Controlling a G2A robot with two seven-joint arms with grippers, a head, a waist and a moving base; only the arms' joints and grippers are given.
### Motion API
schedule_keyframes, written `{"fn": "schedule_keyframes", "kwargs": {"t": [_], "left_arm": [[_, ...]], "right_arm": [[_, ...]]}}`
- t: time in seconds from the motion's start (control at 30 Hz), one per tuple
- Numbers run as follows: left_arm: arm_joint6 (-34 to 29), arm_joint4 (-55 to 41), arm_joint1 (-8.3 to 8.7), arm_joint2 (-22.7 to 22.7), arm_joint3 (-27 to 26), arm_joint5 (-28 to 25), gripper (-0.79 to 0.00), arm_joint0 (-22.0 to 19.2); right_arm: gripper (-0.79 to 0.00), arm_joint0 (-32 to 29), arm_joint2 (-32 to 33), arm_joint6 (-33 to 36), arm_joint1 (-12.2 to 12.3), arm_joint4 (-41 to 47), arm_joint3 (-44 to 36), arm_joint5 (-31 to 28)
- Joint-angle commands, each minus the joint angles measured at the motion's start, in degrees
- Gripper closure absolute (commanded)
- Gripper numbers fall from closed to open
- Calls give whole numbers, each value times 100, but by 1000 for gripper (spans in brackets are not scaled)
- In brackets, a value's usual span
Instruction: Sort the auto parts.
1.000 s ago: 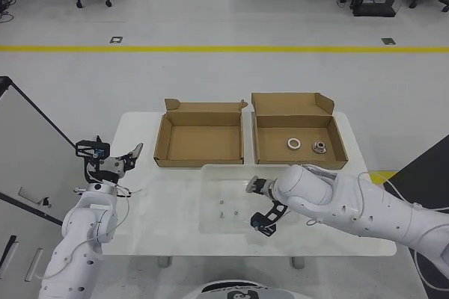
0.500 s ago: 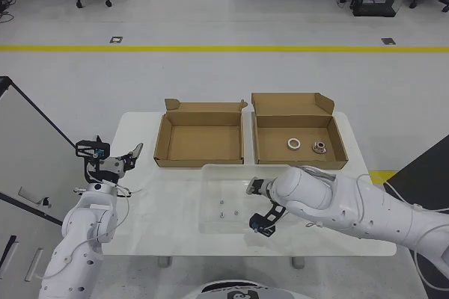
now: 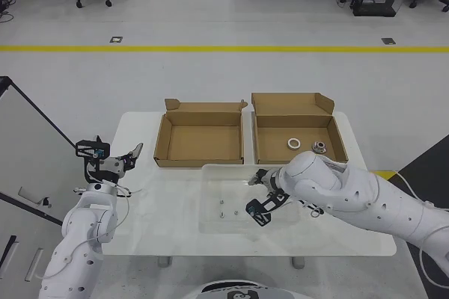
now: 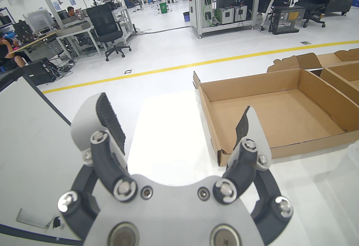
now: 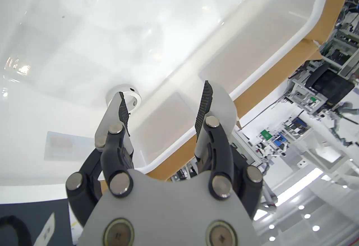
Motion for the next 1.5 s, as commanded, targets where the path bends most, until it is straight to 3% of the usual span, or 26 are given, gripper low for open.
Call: {"fn": "schedule_keyframes", "kwargs": {"t": [0.0, 0.27, 0.67, 1.0, 1.47], "left_arm": [[0, 0, 0, 0, 0, 0, -785, 0], [0, 0, 0, 0, 0, 0, -785, 0], [0, 0, 0, 0, 0, 0, -785, 0], [0, 0, 0, 0, 0, 0, -785, 0], [0, 0, 0, 0, 0, 0, -785, 0]], "right_arm": [[-508, -85, 103, 245, 9, 221, -9, -6], [-391, -305, 290, 1259, -81, 694, -33, -61], [-379, -384, 232, 2343, -395, 1085, 156, -125], [-292, -339, 242, 2742, -650, 1666, 583, -16], [-351, -105, -305, 3002, -862, 1265, 803, 243]]}}
